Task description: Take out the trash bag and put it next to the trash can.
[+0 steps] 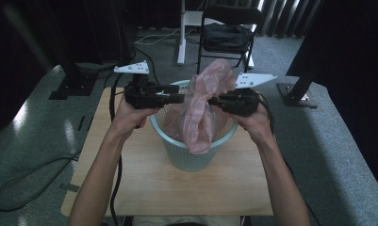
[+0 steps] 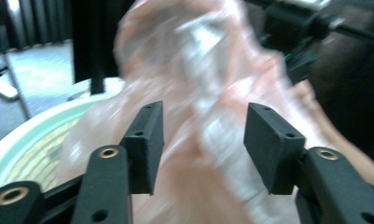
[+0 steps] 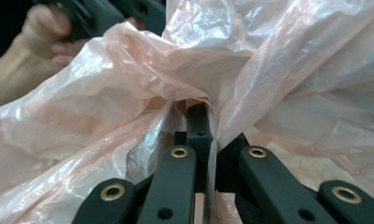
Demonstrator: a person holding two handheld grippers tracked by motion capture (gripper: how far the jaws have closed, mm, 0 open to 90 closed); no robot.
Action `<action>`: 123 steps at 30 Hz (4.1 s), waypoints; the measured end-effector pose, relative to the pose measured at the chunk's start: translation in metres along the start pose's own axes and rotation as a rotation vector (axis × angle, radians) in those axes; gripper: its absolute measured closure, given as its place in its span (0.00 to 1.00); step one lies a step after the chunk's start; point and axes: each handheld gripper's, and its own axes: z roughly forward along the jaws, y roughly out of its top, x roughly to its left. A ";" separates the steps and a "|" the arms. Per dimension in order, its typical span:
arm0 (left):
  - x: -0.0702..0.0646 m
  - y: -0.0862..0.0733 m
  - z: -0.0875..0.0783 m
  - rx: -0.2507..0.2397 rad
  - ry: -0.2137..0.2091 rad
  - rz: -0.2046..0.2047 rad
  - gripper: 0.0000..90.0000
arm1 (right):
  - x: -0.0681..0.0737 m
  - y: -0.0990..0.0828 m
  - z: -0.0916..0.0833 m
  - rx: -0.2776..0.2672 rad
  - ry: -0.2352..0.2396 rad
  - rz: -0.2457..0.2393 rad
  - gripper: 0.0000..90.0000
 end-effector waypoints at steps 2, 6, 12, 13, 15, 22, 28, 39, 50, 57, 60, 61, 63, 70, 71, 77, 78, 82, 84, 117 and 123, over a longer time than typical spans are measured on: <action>0.005 -0.006 0.000 0.007 0.029 -0.013 0.48 | -0.003 0.002 -0.003 -0.013 0.013 0.009 0.98; 0.012 -0.014 0.002 0.023 0.049 -0.030 0.40 | -0.009 0.007 -0.010 -0.040 0.024 0.026 0.98; 0.018 -0.019 0.009 0.038 0.028 -0.065 0.32 | -0.014 0.017 -0.021 -0.088 0.043 0.042 0.98; 0.018 -0.020 0.010 0.041 0.018 -0.065 0.31 | -0.015 0.019 -0.022 -0.094 0.044 0.045 0.98; 0.015 -0.020 0.014 0.052 0.014 -0.065 0.31 | -0.015 0.022 -0.025 -0.103 0.035 0.042 0.98; 0.002 -0.015 0.033 0.147 0.074 -0.035 0.57 | -0.014 0.030 -0.027 -0.156 0.052 0.073 0.98; 0.003 -0.008 0.029 0.100 0.074 -0.059 0.96 | -0.015 0.025 -0.032 -0.178 0.161 0.092 0.97; -0.003 0.009 0.024 0.012 0.022 -0.087 0.97 | -0.002 0.005 0.000 0.070 0.157 0.005 0.97; -0.007 0.014 0.027 -0.018 -0.042 -0.101 0.97 | 0.009 0.008 0.020 0.119 0.079 -0.009 0.32; -0.012 0.017 0.039 -0.037 -0.105 -0.118 0.97 | 0.020 0.009 0.049 0.173 0.129 -0.039 0.35; -0.010 0.016 0.040 -0.057 -0.132 -0.142 0.97 | 0.024 0.010 0.053 0.174 0.116 -0.071 0.54; -0.010 0.015 0.040 -0.063 -0.142 -0.149 0.97 | 0.025 0.010 0.053 0.169 0.110 -0.068 0.64; -0.009 0.015 0.039 -0.067 -0.147 -0.151 0.97 | 0.024 0.011 0.052 0.159 0.113 -0.073 0.80; -0.009 0.016 0.027 -0.096 -0.111 -0.138 0.77 | 0.020 0.007 0.044 0.156 0.073 -0.065 0.95; -0.008 0.016 0.022 -0.103 -0.103 -0.138 0.74 | 0.018 0.006 0.041 0.152 0.065 -0.056 0.95; -0.001 0.013 0.000 -0.122 -0.061 -0.139 0.69 | 0.008 0.002 0.027 0.146 0.030 -0.024 0.95; -0.001 0.013 0.000 -0.122 -0.061 -0.139 0.69 | 0.008 0.002 0.027 0.146 0.030 -0.024 0.95; 0.003 0.004 -0.009 -0.118 -0.032 -0.134 0.68 | 0.003 0.002 0.018 0.131 0.010 -0.019 0.95; 0.004 0.001 -0.011 -0.115 -0.023 -0.131 0.68 | 0.002 0.002 0.017 0.127 0.008 -0.018 0.95; -0.001 -0.022 -0.022 -0.052 0.058 -0.065 0.61 | 0.001 0.027 -0.026 0.045 -0.113 -0.084 0.95; -0.002 -0.022 -0.019 -0.044 0.058 -0.059 0.61 | -0.001 0.030 -0.034 0.033 -0.143 -0.092 0.95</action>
